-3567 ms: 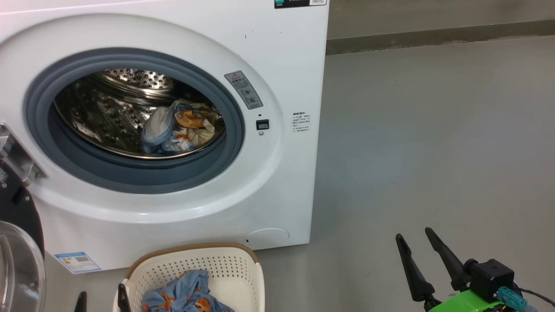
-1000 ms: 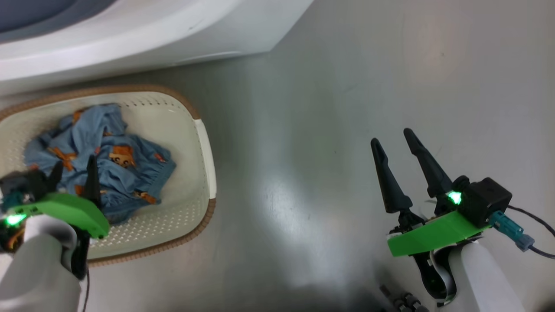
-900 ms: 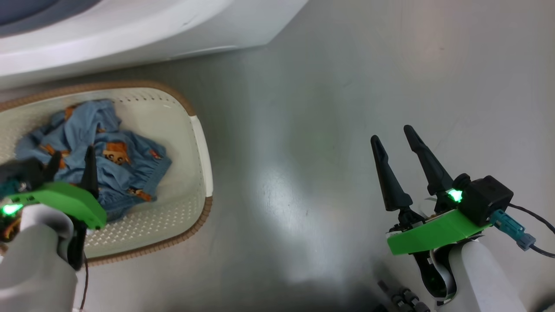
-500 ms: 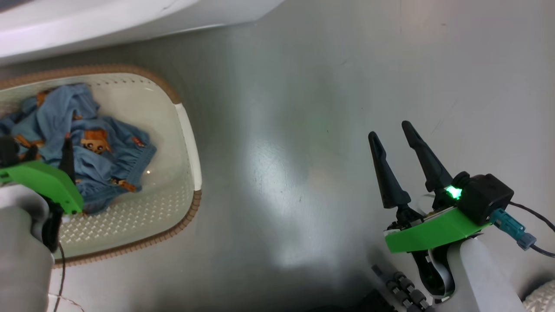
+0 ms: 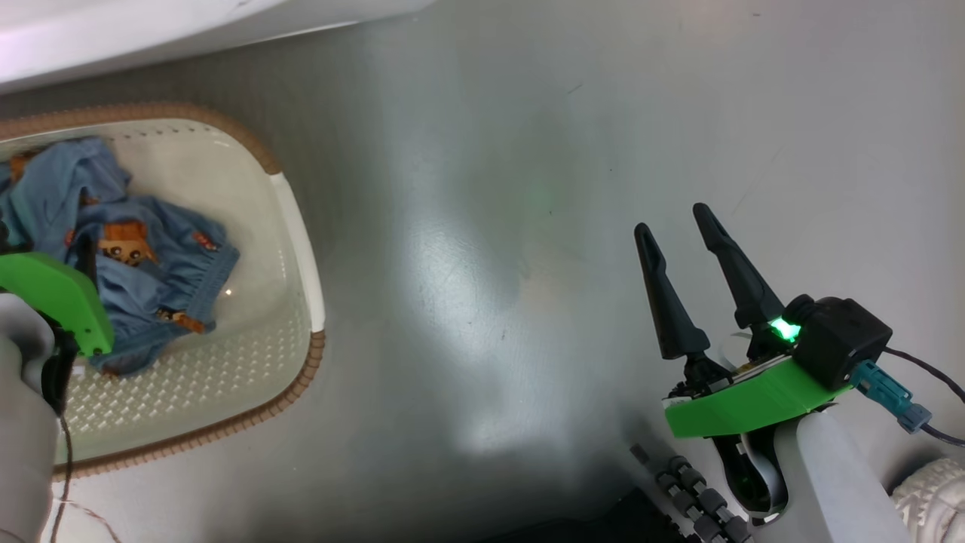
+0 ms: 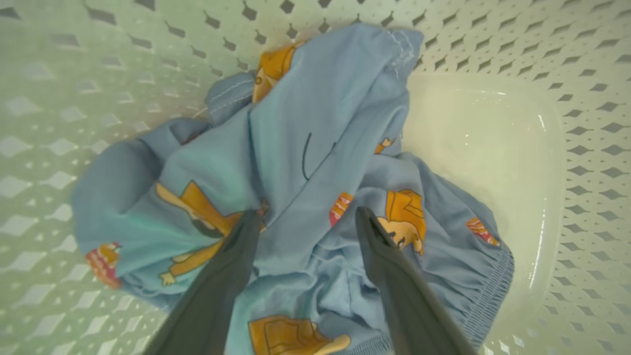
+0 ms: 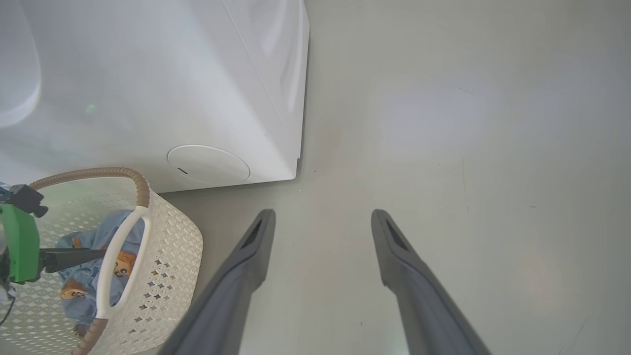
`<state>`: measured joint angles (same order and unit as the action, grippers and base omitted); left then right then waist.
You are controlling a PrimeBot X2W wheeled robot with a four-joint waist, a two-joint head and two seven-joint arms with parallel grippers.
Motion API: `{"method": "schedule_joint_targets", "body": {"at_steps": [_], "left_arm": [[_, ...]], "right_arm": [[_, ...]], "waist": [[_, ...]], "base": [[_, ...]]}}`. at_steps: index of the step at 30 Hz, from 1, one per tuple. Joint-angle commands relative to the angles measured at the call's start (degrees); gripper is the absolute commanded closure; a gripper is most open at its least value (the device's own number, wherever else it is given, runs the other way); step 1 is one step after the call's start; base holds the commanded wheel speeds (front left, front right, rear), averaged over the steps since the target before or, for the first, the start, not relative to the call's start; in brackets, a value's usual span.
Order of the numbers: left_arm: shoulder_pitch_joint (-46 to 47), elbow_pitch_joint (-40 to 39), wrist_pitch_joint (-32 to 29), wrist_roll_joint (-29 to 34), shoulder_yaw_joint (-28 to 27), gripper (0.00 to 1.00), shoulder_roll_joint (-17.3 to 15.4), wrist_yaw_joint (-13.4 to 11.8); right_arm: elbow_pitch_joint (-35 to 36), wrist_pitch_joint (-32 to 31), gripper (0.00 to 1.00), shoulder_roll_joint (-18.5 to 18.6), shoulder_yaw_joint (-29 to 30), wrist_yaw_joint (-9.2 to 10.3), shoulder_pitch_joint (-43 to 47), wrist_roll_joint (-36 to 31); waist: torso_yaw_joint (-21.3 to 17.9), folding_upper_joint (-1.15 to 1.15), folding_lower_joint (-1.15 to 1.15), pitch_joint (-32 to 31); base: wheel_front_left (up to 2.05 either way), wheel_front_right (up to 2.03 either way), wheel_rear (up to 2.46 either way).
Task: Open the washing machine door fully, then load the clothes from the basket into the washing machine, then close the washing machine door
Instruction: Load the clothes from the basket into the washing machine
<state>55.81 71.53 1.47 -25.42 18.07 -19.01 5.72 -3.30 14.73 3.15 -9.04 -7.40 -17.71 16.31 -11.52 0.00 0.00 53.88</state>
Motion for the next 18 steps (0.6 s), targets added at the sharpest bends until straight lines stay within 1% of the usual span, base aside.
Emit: {"method": "schedule_joint_targets", "body": {"at_steps": [1, 2, 6, 9, 18], "left_arm": [[-0.85, 0.22, -0.33, 0.9, -0.5, 0.0, -2.92, -0.61], [-0.5, 0.49, -1.16, 2.16, 0.93, 0.0, -3.22, -0.76], [-0.03, 0.88, -2.76, 3.83, 2.88, 0.0, -3.59, -1.08], [0.02, 1.24, -4.04, 4.14, 3.5, 0.0, -3.67, -1.67], [0.64, 1.67, -3.83, 3.95, 4.26, 0.0, -4.14, -2.27]], "right_arm": [[1.23, 0.27, 0.0, -0.25, -1.57, -0.09, 2.15, 0.17], [1.36, 0.27, 0.0, -0.26, -1.63, -0.09, 2.31, 0.36], [1.63, 0.27, 0.0, -0.26, -1.71, -0.09, 2.4, 0.62], [1.85, 0.27, 0.0, -0.26, -1.85, -0.09, 2.37, 0.93], [2.62, 0.27, 0.0, -0.27, -2.28, -0.09, 2.41, 1.29]], "waist": [[-0.29, 0.0, 0.0, 0.13], [-0.58, 0.0, 0.0, 0.26], [-0.99, 0.0, 0.0, 0.6], [-1.36, 0.0, 0.0, 0.8], [-2.41, 0.0, 0.0, 1.99]], "base": [[0.0, 0.0, 0.0], [0.0, 0.0, 0.0], [0.0, 0.0, 0.0], [0.0, 0.0, 0.0], [0.0, 0.0, 0.0]]}}
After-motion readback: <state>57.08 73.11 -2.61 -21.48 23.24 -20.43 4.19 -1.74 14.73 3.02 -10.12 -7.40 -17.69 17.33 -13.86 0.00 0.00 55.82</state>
